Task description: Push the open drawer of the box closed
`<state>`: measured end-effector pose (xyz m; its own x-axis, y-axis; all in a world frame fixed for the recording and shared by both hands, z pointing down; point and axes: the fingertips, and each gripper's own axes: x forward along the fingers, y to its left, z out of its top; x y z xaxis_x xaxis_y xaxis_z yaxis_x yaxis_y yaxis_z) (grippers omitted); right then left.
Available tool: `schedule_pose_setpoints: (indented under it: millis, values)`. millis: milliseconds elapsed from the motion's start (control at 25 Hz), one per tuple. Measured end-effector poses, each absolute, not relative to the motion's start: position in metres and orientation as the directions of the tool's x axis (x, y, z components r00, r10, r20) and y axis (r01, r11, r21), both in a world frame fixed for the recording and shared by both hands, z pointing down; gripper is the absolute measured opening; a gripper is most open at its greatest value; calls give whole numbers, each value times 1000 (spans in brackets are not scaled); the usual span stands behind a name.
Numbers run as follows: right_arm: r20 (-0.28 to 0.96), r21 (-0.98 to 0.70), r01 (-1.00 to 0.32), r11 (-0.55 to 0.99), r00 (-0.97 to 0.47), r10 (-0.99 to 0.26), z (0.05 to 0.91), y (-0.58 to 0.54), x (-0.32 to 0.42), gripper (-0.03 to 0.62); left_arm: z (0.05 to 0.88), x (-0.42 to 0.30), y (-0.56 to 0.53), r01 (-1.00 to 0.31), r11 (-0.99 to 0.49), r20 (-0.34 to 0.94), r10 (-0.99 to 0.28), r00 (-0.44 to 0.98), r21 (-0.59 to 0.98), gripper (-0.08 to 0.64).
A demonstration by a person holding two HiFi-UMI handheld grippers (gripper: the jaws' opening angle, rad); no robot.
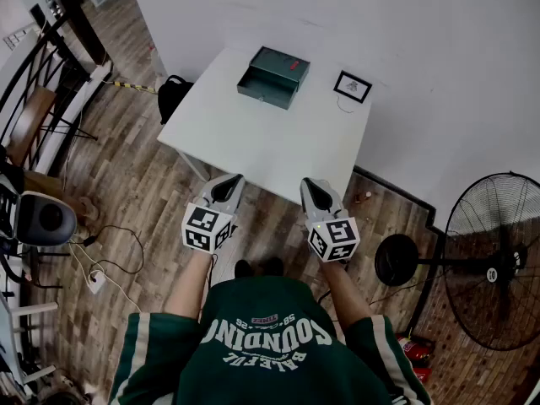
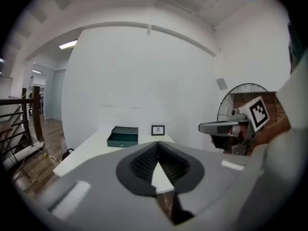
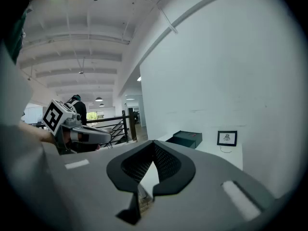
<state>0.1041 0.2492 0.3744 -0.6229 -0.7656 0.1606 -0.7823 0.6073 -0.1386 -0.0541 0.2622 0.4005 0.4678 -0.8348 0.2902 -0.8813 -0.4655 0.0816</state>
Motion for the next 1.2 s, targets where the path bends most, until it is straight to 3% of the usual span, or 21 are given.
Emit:
schedule_pose_setpoints:
  millis: [520,1200]
  values:
    - [162,-87,-804,589,-595,-787,379,227,120,2,406,-44,246,-890,-448,303,-839,452,88,52]
    - [174,-121,-740,661,-672,-720,394,214,114,2,411,-43,230,-920,-379,305,-869,390,97,52]
